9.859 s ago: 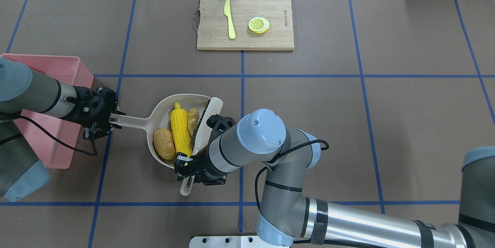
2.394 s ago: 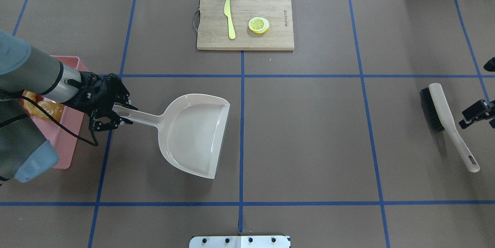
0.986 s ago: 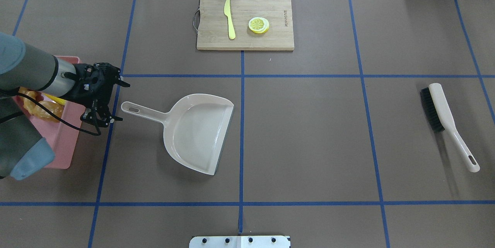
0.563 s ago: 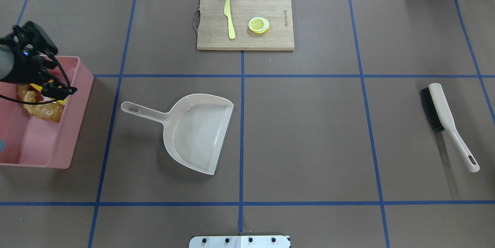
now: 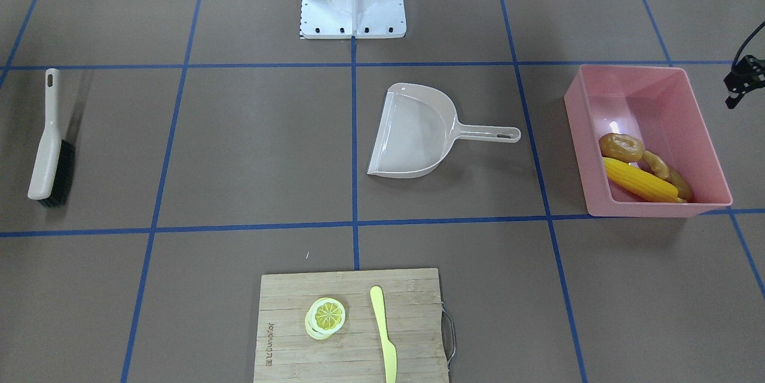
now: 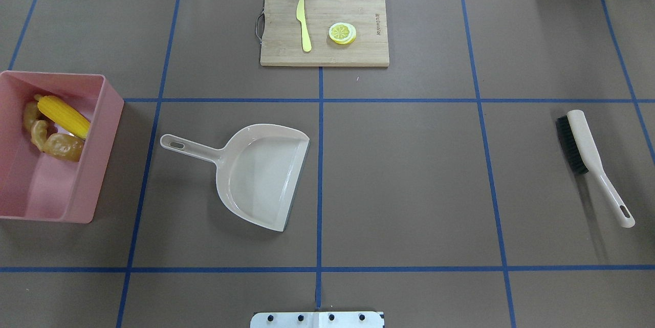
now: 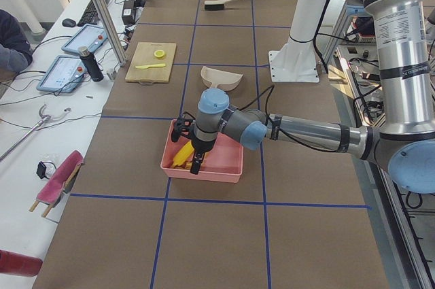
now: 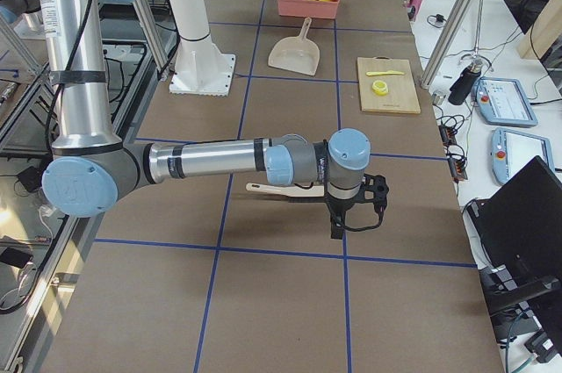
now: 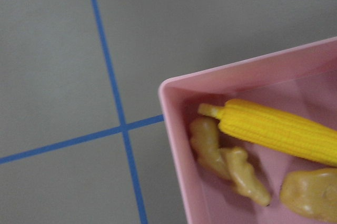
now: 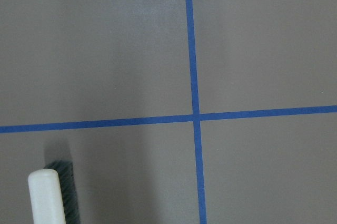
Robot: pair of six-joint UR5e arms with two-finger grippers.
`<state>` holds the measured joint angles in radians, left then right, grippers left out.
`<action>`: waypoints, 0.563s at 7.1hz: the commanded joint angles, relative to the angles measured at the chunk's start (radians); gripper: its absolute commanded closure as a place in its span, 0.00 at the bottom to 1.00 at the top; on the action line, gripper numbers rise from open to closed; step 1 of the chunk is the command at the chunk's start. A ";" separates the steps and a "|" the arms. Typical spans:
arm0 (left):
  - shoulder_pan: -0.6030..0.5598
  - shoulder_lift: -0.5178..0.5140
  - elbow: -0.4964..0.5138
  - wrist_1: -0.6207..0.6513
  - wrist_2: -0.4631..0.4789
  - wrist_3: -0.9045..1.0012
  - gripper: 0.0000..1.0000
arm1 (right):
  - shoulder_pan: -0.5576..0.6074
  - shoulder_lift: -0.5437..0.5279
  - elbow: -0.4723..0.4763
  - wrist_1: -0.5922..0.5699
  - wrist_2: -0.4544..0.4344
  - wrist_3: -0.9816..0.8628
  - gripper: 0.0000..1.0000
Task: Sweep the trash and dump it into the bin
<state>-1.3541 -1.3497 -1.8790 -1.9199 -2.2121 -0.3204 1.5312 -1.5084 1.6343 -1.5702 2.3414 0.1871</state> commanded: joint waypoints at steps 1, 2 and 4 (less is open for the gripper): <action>-0.050 0.017 0.064 0.001 -0.171 -0.011 0.02 | 0.001 -0.009 0.010 0.001 0.015 0.006 0.00; -0.054 0.018 0.072 0.001 -0.173 -0.012 0.02 | 0.001 -0.013 0.015 0.001 0.012 0.000 0.00; -0.060 0.061 0.095 0.002 -0.167 -0.015 0.02 | 0.001 -0.021 0.012 0.001 0.009 0.003 0.00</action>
<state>-1.4114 -1.3076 -1.8061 -1.9187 -2.3814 -0.3339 1.5324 -1.5263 1.6469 -1.5693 2.3521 0.1887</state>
